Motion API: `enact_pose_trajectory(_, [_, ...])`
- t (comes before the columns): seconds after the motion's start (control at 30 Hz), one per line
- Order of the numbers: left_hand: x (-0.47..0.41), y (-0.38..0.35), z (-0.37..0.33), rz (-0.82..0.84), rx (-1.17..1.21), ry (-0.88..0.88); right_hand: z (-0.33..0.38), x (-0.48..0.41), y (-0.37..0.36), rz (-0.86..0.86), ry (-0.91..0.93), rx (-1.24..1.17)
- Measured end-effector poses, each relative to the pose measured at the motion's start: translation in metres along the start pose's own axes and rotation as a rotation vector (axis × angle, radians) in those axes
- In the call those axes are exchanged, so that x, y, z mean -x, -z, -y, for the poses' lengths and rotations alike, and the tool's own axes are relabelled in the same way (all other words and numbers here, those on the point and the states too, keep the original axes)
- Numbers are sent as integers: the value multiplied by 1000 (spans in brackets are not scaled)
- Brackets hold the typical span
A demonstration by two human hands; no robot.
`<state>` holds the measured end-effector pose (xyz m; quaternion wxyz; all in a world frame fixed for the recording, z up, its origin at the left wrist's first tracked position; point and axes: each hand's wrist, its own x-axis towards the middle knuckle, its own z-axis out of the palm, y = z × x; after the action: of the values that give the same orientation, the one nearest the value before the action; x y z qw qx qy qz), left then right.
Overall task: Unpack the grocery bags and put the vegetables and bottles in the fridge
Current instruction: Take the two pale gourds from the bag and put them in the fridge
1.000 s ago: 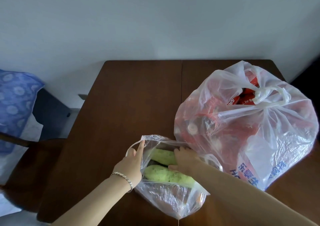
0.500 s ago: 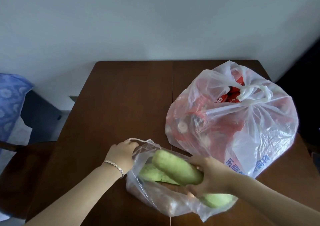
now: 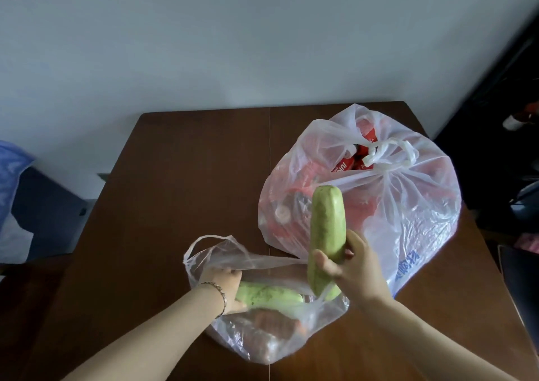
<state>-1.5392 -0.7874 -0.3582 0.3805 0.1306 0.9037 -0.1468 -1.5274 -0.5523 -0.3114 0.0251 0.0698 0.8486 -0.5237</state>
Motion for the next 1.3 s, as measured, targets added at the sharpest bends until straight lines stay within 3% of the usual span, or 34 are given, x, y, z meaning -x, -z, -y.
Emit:
enact_pose_trajectory(0.13, [-9, -11, -3, 123, 140, 36, 4, 3, -1, 26, 9, 22])
enact_pose_trajectory(0.23, [-2, -2, -4, 32, 89, 12, 6, 5, -1, 38, 37, 29])
enact_pose_trajectory(0.43, [40, 58, -6, -229, -272, -65, 16, 0, 1, 79, 91, 24])
enact_pose_trajectory(0.6, [84, 130, 19, -400, -233, -16, 52, -3, 7, -66, 170, -148])
enact_pose_trajectory(0.77, [119, 193, 50, -535, 106, 7, 110, 0, 42, -329, 273, -339])
enact_pose_trajectory(0.83, [120, 207, 54, -528, 446, -24, 130, 6, 64, -447, 303, -327])
enact_pose_trajectory(0.93, [113, 220, 38, -434, 985, -205, 137, 20, 100, -626, 279, -229])
enact_pose_trajectory(1.0, [111, 225, 12, -327, 1194, -337, 132, 38, 126, -720, 233, -145])
enact_pose_trajectory(1.2, [118, 238, -116, -187, 1147, -620, 103, 132, 201, -857, -3, 234])
enact_pose_trajectory(1.3, [144, 240, -197, -140, 996, -746, 81, 200, 233, -945, -157, 504])
